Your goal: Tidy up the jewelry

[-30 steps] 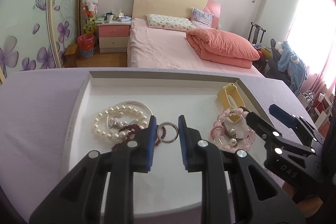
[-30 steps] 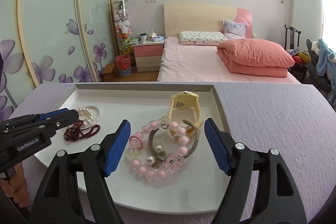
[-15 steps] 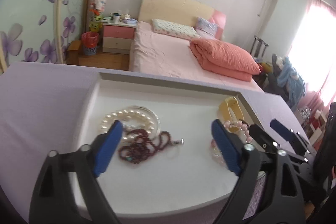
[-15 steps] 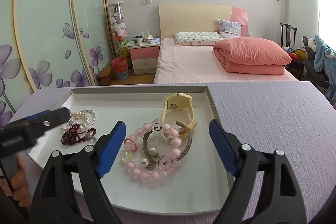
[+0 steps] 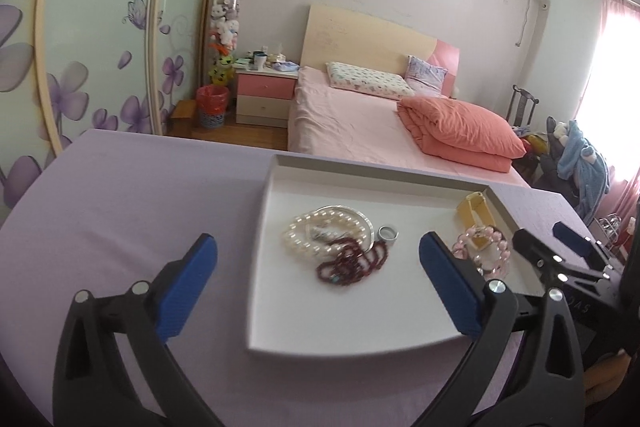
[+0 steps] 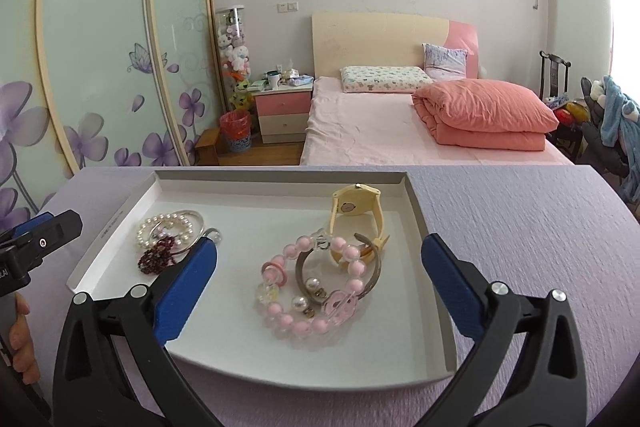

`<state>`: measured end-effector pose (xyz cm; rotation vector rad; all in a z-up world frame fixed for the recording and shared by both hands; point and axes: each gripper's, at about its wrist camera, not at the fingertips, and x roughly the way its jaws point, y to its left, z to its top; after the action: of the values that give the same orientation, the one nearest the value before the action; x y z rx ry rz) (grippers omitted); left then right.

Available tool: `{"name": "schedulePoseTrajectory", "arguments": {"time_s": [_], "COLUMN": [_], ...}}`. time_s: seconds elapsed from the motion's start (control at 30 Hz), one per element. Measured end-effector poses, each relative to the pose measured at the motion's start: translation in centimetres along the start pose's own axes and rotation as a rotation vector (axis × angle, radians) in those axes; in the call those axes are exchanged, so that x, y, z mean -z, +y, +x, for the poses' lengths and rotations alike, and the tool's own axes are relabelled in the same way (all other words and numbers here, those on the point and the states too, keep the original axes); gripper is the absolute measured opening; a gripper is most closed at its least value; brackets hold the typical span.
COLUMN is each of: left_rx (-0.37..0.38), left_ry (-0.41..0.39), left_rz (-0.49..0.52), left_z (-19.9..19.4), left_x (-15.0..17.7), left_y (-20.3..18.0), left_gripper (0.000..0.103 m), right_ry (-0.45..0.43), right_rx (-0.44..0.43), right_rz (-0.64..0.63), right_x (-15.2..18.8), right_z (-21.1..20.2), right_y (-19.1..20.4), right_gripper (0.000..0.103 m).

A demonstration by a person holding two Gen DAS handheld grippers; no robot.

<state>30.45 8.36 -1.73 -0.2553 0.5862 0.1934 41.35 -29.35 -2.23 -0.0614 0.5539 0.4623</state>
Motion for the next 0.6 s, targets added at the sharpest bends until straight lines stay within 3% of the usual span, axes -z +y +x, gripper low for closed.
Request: {"name": "schedulePoseTrajectory", "arguments": {"time_s": [0.37,0.6], "left_rx": [-0.027,-0.002], "left_ry": [-0.052,-0.076], "left_rz": [0.057,0.079], "left_z": [-5.2,-7.7], "left_x": [2.4,4.1], "left_y": [0.4,-0.2], "left_gripper": [0.101,0.101], "right_ry": [-0.016,-0.035], "right_rx": [-0.003,-0.014], "right_rz": [-0.028,-0.037], "right_x": [1.2,2.3], "right_z": [-3.9,-6.6], "right_y": [0.8,1.6], "right_gripper": [0.102,0.102]}}
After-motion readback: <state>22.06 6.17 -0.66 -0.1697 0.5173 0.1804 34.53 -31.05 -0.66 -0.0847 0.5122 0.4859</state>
